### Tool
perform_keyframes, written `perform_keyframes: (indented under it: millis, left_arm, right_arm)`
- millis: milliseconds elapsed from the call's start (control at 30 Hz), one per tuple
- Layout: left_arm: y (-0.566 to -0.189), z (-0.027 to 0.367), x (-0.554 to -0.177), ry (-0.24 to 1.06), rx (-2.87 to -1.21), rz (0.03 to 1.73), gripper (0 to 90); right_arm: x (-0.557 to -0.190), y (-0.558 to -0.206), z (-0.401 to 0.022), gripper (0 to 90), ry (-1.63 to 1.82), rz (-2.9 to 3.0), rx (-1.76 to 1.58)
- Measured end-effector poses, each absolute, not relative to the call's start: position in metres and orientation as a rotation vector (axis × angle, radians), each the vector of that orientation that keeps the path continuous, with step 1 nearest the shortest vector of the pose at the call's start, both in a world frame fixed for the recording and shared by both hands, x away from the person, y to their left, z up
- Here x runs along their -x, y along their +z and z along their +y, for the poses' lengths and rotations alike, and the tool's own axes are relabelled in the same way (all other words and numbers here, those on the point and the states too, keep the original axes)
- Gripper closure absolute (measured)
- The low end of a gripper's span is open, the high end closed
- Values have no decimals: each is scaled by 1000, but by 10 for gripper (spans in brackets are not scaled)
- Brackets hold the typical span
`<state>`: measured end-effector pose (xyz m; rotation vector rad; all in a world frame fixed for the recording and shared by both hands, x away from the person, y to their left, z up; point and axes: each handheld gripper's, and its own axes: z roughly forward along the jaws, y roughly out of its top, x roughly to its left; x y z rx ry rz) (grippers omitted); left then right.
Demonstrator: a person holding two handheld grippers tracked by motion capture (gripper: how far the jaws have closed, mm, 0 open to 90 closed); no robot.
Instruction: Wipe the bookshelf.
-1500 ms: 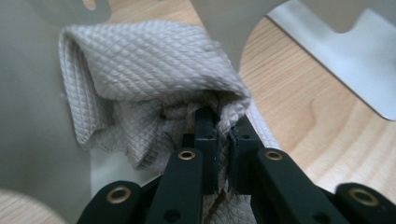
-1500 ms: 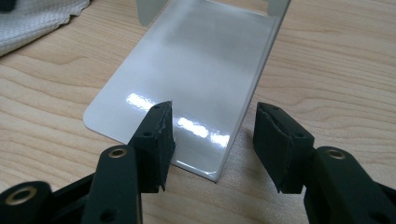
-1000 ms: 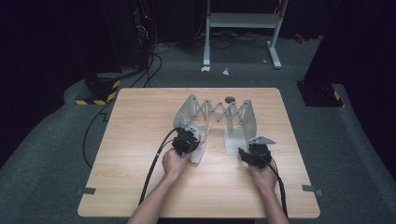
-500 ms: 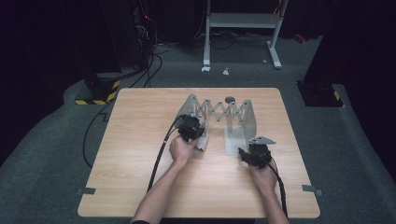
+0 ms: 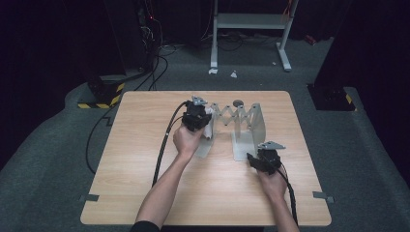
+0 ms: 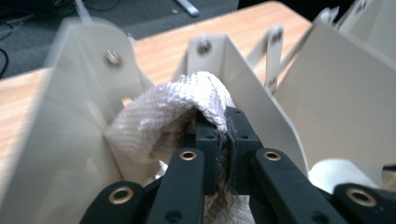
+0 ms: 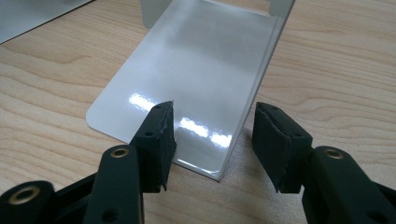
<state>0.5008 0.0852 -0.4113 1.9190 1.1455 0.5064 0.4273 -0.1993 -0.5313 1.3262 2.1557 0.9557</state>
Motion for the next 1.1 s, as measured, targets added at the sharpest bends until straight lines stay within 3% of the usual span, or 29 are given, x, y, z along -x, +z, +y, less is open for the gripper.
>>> perform_keyframes:
  millis: [167, 400, 833, 1100]
  left_arm:
    - [-413, 86, -505, 514, -1920, 1155, 851]
    - [-445, 72, -504, 508, -2034, 1149, 851]
    - [-512, 79, -505, 366, -2149, 1211, 851]
    - [-515, 85, -499, 326, -2127, 1229, 855]
  right_arm:
    - [-427, -531, -199, 489, 956, 2156, -1325]
    - [-427, -531, -199, 489, 956, 2157, -1324]
    - [-428, -531, -199, 512, 961, 2164, -1314]
    - [-428, -531, -199, 515, 966, 2163, -1319]
